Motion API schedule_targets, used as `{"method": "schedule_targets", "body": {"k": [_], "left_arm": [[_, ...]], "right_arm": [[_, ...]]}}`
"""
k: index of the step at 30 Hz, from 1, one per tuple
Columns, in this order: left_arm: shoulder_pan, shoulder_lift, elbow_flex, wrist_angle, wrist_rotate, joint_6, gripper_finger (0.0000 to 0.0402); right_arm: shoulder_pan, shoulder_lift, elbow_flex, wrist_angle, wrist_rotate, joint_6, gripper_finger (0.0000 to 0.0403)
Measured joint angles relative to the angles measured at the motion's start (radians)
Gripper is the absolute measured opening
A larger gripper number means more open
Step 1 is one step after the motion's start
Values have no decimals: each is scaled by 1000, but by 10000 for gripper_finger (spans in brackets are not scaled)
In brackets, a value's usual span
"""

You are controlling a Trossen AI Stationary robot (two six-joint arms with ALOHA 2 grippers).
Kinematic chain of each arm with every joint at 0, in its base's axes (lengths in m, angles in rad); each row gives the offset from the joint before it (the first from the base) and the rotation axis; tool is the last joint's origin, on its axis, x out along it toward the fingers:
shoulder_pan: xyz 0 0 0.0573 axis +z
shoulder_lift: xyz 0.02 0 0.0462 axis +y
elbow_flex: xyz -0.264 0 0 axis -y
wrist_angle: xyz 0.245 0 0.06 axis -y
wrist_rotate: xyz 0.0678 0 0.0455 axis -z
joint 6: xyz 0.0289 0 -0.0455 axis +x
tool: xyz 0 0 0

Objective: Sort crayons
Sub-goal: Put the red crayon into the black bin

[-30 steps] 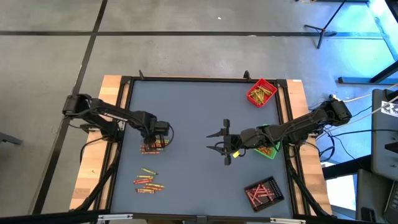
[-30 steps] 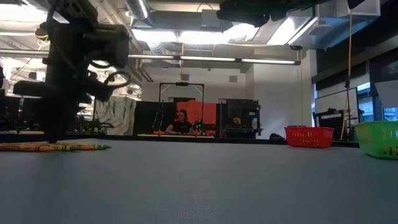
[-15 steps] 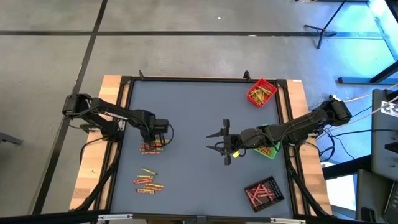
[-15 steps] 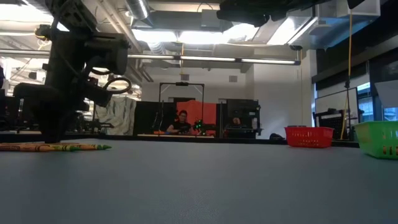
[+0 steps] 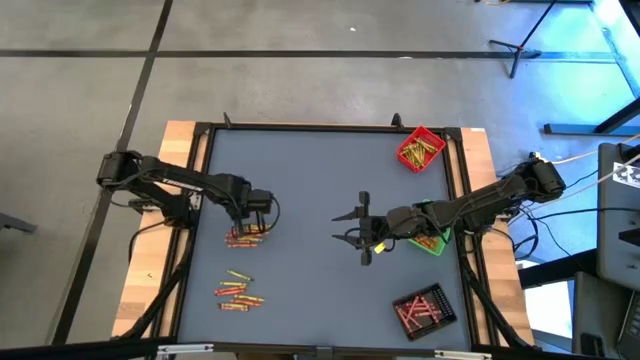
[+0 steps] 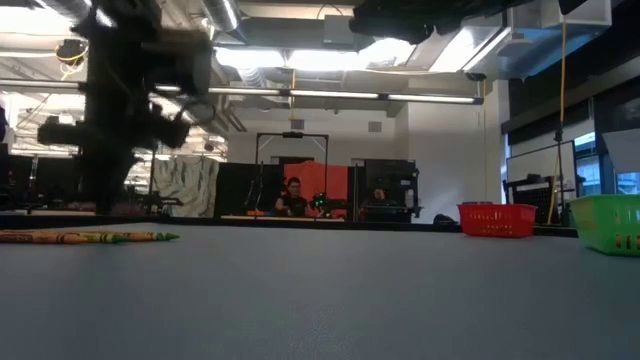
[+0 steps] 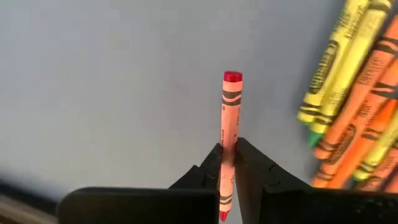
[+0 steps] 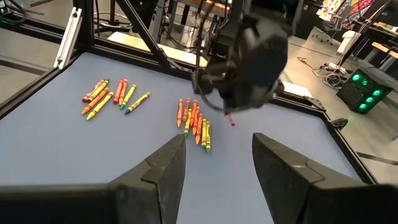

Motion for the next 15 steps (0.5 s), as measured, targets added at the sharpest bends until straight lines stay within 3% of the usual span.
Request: {"method": "schedule_targets", "body": {"k": [7, 15], "left_arm": [[-91, -149, 90, 14, -133, -2, 12], [-216, -281, 58, 370, -256, 151, 13]], "right_arm": [[0, 0, 0, -9, 1, 77, 190], [0, 3, 0, -26, 2, 94, 274]]}}
